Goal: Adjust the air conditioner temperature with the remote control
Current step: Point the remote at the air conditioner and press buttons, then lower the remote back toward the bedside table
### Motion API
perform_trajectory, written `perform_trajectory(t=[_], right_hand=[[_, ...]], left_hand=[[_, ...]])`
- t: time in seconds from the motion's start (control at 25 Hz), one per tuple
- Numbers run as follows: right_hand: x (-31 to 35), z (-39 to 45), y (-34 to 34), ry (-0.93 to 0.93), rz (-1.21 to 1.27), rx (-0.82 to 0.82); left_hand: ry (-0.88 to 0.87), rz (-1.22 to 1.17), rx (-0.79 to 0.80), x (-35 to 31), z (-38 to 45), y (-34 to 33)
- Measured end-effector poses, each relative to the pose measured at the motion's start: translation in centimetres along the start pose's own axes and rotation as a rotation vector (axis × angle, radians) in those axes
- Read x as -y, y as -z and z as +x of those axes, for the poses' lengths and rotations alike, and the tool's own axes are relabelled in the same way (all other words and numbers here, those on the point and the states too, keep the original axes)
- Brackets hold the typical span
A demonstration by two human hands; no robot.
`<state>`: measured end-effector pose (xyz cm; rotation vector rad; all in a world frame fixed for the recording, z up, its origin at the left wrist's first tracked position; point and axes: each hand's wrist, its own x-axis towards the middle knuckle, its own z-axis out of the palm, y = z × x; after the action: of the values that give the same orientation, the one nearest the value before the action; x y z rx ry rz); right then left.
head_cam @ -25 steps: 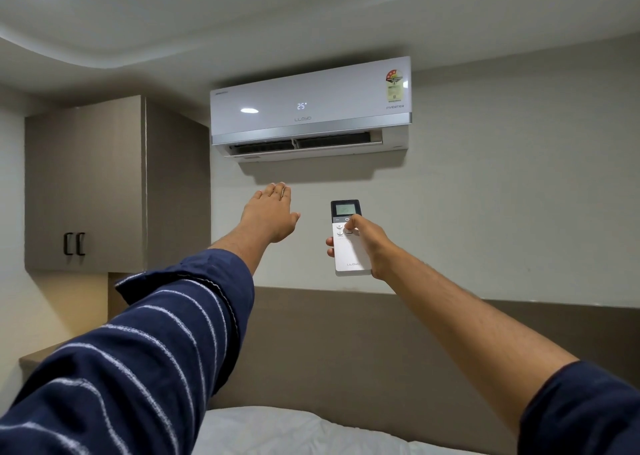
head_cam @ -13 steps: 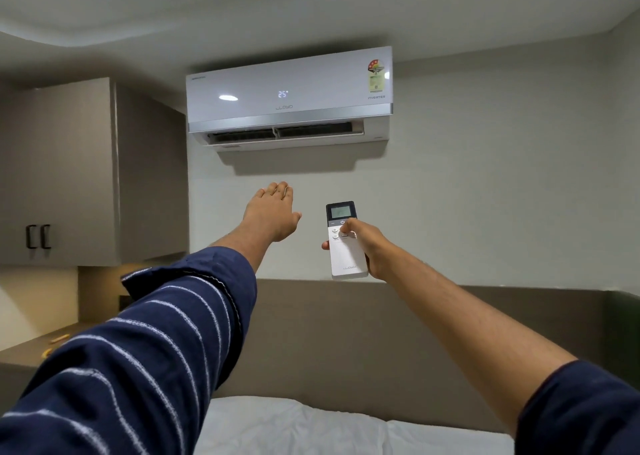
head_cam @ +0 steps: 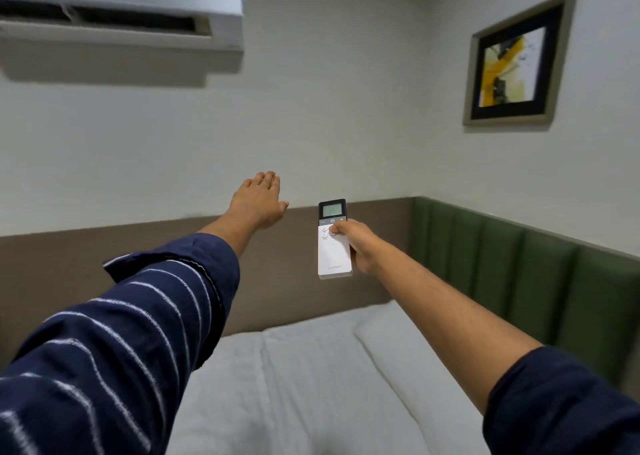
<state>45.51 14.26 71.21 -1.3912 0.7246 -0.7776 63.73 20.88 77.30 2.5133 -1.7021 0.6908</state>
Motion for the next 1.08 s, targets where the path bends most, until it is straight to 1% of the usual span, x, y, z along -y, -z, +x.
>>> perform_trajectory(t=[0.08,0.24,0.36,0.56,0.68,0.8,0.88,1.0,1.08], right_hand=[[-2.3,-1.2,4.8,-0.035,0.016,-0.1],[-6.3,-4.4,14.9,-0.107,0.033,-0.278],[-9.6,-7.6,22.8,-0.139,0.017,-0.426],[-16.0,-13.4,35.8,-0.207,-0.021,-0.628],[-21.1,-17.1,43.8,-0.29,-0.035,-0.758],[-27.7,-20.1,50.4,-0.371,-0.02,-0.841],[-33.5,-21.9,53.4,-0.474,0.026,-0.893],[-43.6,-24.6,56.3,-0.633,0.097,-0.986],[-50.8,-26.4,57.0,-0.717,0.112,-1.06]], left_hand=[[-0.097,-0.04,0.001,-5.1,1.2,-2.0],[-0.289,-0.101,0.062,-16.7,1.7,-5.5],[-0.446,-0.156,0.098,-27.0,1.6,-7.9],[-0.642,-0.226,0.119,-44.1,0.7,-11.3],[-0.788,-0.245,0.186,-54.7,-1.3,-14.0],[-0.92,-0.266,0.24,-63.5,-4.4,-18.6],[-1.008,-0.259,0.329,-68.1,-7.2,-22.8],[-1.11,-0.235,0.411,-73.4,-11.3,-30.1],[-1.171,-0.212,0.446,-76.4,-13.9,-35.5]])
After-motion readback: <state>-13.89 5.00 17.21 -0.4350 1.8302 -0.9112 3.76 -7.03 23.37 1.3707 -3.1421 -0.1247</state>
